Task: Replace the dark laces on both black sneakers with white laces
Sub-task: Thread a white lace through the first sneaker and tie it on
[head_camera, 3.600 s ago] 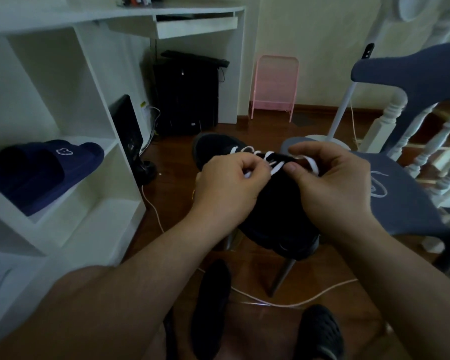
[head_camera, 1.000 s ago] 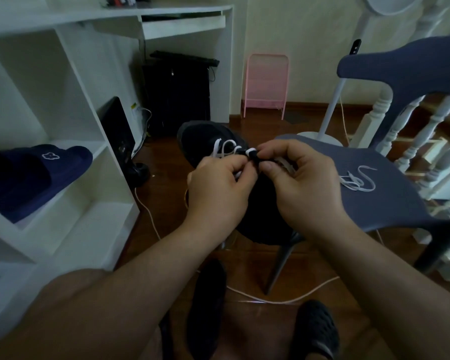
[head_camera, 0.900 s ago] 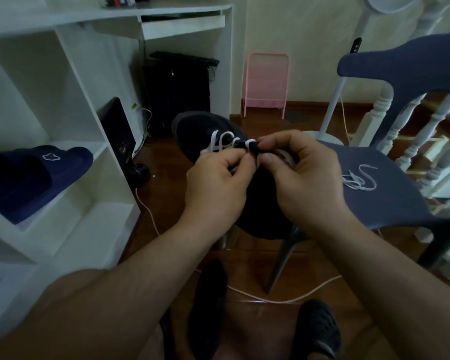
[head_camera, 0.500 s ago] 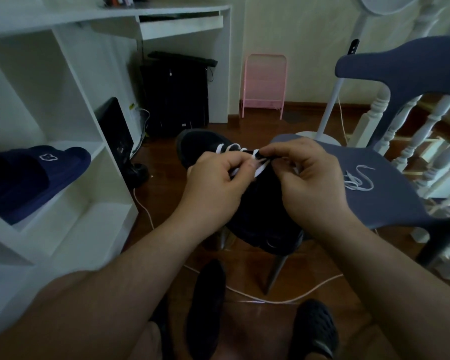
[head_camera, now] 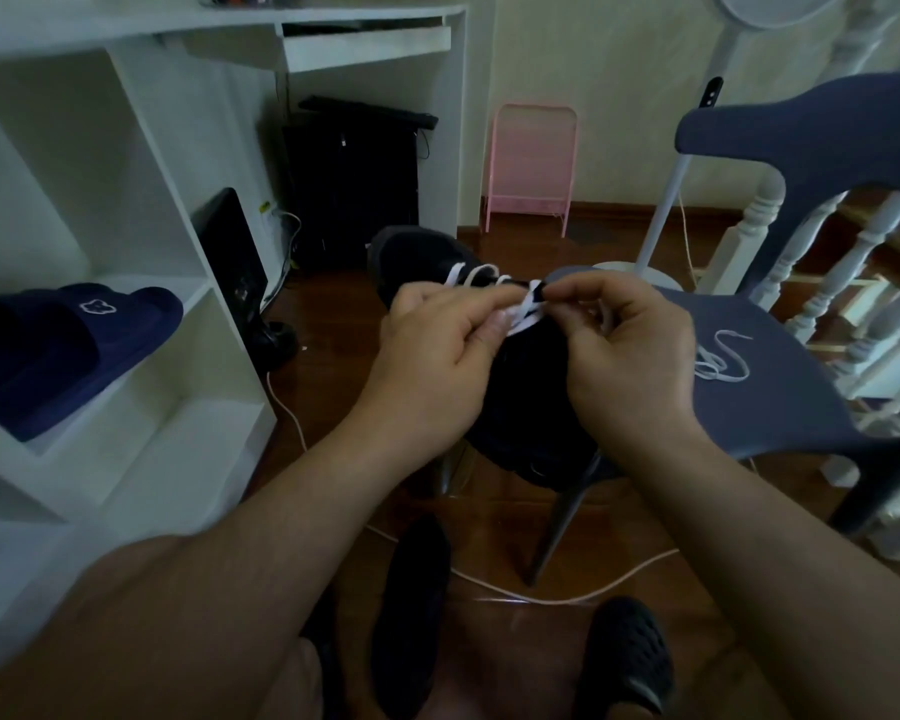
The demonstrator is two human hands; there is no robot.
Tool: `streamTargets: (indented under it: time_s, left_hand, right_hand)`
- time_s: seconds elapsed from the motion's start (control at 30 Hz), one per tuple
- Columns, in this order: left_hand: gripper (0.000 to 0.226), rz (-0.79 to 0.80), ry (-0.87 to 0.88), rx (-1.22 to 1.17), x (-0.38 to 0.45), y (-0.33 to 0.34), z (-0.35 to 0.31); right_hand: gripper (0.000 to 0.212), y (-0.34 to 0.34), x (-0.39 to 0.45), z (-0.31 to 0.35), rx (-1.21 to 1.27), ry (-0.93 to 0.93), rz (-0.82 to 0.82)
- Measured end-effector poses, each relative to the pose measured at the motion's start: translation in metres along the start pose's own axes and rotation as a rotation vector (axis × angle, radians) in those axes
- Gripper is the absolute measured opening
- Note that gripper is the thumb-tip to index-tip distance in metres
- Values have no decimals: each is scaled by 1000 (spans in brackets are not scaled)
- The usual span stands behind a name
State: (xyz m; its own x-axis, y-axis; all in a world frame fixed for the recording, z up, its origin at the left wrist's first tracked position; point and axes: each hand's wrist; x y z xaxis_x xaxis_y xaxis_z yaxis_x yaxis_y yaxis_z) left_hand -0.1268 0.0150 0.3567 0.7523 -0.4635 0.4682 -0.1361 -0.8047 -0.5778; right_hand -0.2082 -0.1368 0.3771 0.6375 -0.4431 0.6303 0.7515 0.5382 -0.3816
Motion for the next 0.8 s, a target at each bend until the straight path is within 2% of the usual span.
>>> streamTargets:
  time_s: [0.07, 0.13, 0.17, 0.27, 0.3, 0.33, 0.4, 0.47, 0.57, 0.63, 0.7, 0.8]
  left_hand:
    - [41, -146, -41, 40, -3, -6, -1]
    - [31, -228, -175, 17, -7, -6, 0]
    - [32, -171, -261, -5, -8, -4, 2]
    - [51, 270, -492, -40, -12, 8, 7]
    - [51, 337, -522, -53, -15, 14, 9]
    - [45, 309, -527, -89, -16, 19, 12]
    - [22, 108, -515, -221, -13, 23, 16]
    - [9, -55, -463, -277, -9, 22, 19]
    - [14, -197, -345, -160, -3, 14, 24]
    - [13, -253, -284, -125, -1, 9, 28]
    - [10, -287, -245, -106, -1, 3, 30]
    - [5, -333, -219, -141, -2, -6, 33]
  right_hand:
    - [17, -2, 5, -3, 118, 152, -74]
    - [16, -4, 8, -9, 199, 291, -134]
    - [17, -4, 9, -13, 210, 342, -147]
    - [16, -2, 7, -21, 216, 432, -158]
    - [16, 0, 6, -23, 217, 444, -157]
    - [16, 2, 5, -23, 212, 451, -152]
    - [15, 5, 4, -24, 205, 452, -152]
    - [15, 7, 3, -27, 214, 447, -142]
    - [15, 8, 1, -28, 241, 464, -33]
    - [13, 4, 2, -28, 366, 535, 13]
    - [14, -3, 8, -31, 478, 675, -20]
    - [16, -17, 16, -44, 483, 860, -94]
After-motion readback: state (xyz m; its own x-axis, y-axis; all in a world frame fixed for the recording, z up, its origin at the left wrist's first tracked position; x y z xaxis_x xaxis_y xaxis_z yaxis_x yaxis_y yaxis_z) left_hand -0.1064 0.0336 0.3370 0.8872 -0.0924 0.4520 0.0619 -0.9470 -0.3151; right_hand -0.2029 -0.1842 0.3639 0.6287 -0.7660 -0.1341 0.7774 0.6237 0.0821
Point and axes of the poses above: each hand's wrist, its own x-axis towards the middle knuckle, its own y-axis out of the palm, z = x × y, and after that the axes turned 3 degrees about -y, right-handed
